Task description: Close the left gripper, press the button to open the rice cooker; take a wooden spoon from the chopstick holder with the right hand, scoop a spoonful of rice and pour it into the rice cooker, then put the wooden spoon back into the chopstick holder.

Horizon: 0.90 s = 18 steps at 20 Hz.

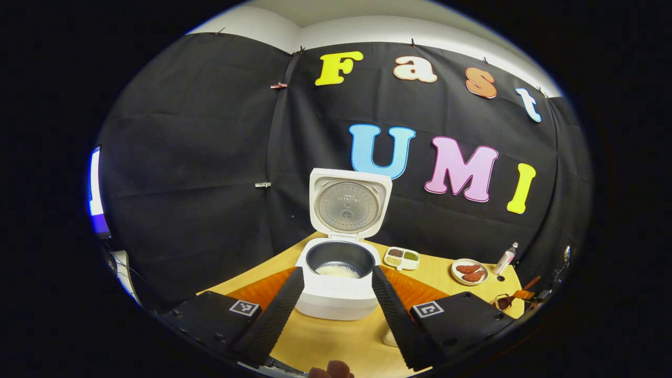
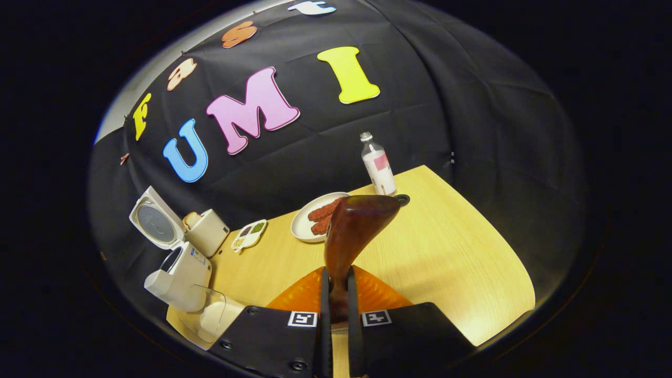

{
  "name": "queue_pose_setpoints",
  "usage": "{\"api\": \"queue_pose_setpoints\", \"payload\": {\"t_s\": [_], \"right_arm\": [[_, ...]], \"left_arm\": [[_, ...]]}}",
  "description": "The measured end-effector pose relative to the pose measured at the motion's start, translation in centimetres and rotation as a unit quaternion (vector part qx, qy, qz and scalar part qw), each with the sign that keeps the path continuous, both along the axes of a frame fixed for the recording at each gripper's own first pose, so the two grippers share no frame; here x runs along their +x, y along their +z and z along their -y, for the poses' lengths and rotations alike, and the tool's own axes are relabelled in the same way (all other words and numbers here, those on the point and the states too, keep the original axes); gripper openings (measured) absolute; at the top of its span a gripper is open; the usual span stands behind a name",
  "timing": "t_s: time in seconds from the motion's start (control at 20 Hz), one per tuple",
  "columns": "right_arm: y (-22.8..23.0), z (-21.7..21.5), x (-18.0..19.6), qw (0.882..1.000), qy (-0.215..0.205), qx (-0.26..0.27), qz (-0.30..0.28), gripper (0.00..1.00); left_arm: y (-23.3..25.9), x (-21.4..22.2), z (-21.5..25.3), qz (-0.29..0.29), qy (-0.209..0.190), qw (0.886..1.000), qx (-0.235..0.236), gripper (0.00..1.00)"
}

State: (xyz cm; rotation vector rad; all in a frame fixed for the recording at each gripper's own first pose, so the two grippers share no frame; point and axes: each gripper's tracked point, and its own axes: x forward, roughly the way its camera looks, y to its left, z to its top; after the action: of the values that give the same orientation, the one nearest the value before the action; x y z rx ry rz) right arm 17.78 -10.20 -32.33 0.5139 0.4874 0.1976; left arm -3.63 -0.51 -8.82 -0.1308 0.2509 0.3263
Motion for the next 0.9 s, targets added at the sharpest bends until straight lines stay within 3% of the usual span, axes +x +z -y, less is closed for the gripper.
{"api": "queue_pose_setpoints", "payload": {"t_s": [0.25, 0.3, 0.35, 0.45, 0.7, 0.9], "right_arm": [[5.9, 0.9, -0.3, 0.999, -0.027, -0.006, 0.038, 0.16], [7.3, 0.7, -0.7, 0.998, -0.032, -0.006, 0.045, 0.11], [8.7, 0.3, -1.2, 0.998, -0.035, -0.005, 0.052, 0.16], [11.6, -1.1, -2.7, 0.997, -0.037, 0.001, 0.067, 0.16], [16.2, -7.5, -6.5, 0.996, -0.020, 0.010, 0.087, 0.16], [15.7, -14.8, -8.5, 0.996, 0.010, -0.027, 0.081, 0.16]], "left_arm": [[0.4, 0.8, -0.7, 0.007, -0.022, 1.000, -0.002, 0.91], [0.5, 1.0, -0.9, 0.006, -0.033, 0.999, -0.003, 0.91], [0.5, 1.2, -1.1, 0.006, -0.042, 0.999, -0.003, 0.91], [0.7, 1.7, -1.4, 0.009, -0.064, 0.998, -0.004, 0.91], [0.5, 2.7, -2.6, 0.014, -0.120, 0.993, -0.006, 0.91], [0.0, 3.5, -3.4, 0.016, -0.162, 0.987, -0.018, 0.91]]}}
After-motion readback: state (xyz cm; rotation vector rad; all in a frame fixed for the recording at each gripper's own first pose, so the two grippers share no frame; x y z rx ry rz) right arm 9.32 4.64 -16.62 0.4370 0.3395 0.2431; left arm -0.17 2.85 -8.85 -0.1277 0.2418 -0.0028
